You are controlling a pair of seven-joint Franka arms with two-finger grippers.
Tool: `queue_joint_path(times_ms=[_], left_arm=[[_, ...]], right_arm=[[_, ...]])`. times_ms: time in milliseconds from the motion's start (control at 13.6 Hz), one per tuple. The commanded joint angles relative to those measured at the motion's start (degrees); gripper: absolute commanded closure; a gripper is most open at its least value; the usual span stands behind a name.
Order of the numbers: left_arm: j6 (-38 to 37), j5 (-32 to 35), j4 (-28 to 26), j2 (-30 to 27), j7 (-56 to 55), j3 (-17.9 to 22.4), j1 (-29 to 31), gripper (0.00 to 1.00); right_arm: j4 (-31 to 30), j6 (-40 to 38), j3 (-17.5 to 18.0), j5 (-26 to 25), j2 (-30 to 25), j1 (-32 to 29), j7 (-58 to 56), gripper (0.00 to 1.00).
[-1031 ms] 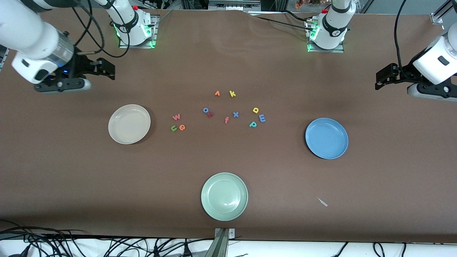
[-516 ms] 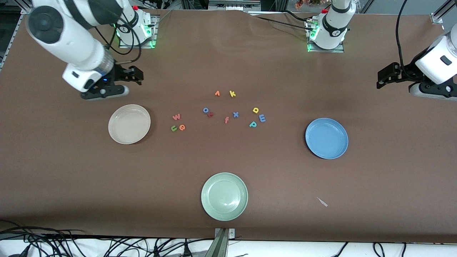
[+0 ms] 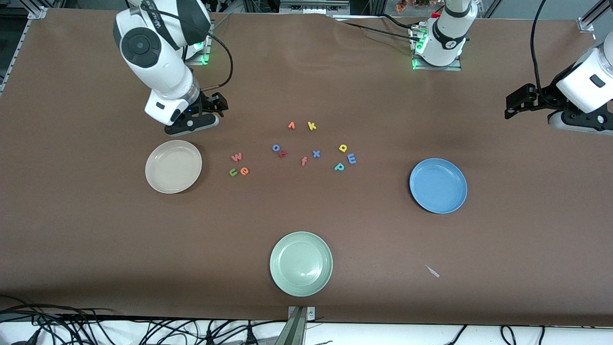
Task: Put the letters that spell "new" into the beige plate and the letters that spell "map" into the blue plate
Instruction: 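Move the right gripper toward the letters while the left gripper reaches them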
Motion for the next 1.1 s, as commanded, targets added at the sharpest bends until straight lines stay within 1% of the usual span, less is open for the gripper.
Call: queue_joint_path(times_ms=[0, 74, 147, 368, 589, 663, 810, 884, 958, 1031], left_arm=[[-1.05, -0.43, 1.32, 0.43, 0.06, -0.31, 0.16, 0.00], [-1.05, -0.35, 1.32, 0.43, 0.06, -0.31, 0.16, 0.00], [-1.05, -0.35, 1.32, 0.43, 0.06, -0.31, 0.16, 0.00], [-1.05, -0.35, 1.49, 0.51, 0.06, -0.31, 0.08, 0.00], [-1.05, 0.00, 1.66, 0.51, -0.03, -0.40, -0.27, 0.00], [-1.05, 1.14, 1.84, 0.51, -0.11, -0.48, -0.62, 0.00], [-1.14, 0.98, 1.67, 0.77, -0.64, -1.18, -0.72, 0.00], [-1.49, 0.97, 1.32, 1.56, -0.21, -1.71, -1.15, 0.00], [-1.84, 1.41, 1.23, 4.87, -0.29, -2.85, -2.11, 0.00], [-4.19, 1.33, 1.58, 6.73, -0.20, -3.03, -2.38, 0.00]], right_arm=[[-7.73, 9.08, 2.71, 0.48, -0.94, -0.37, 0.42, 0.00], [-10.29, 13.13, 3.58, 0.48, -0.59, -0.37, 0.42, 0.00], [-11.53, 15.87, 4.03, 0.48, 0.72, -0.37, 0.42, 0.00], [-11.63, 19.40, 5.09, -0.56, 4.50, -0.28, 0.59, 0.00], [-11.46, 24.32, 5.09, -6.35, 9.77, -0.37, 0.42, 0.00], [-11.11, 25.20, 5.00, -8.02, 11.00, -0.46, 0.33, 0.00], [-11.02, 27.57, 4.82, -9.79, 13.03, -0.55, 0.33, 0.00], [-10.93, 29.41, 4.74, -10.32, 14.52, -0.72, 0.07, 0.00], [-10.67, 31.08, 4.47, -11.46, 16.01, -0.90, -0.11, 0.00], [-10.49, 31.97, 4.30, -12.69, 16.81, -1.16, -0.02, 0.00]])
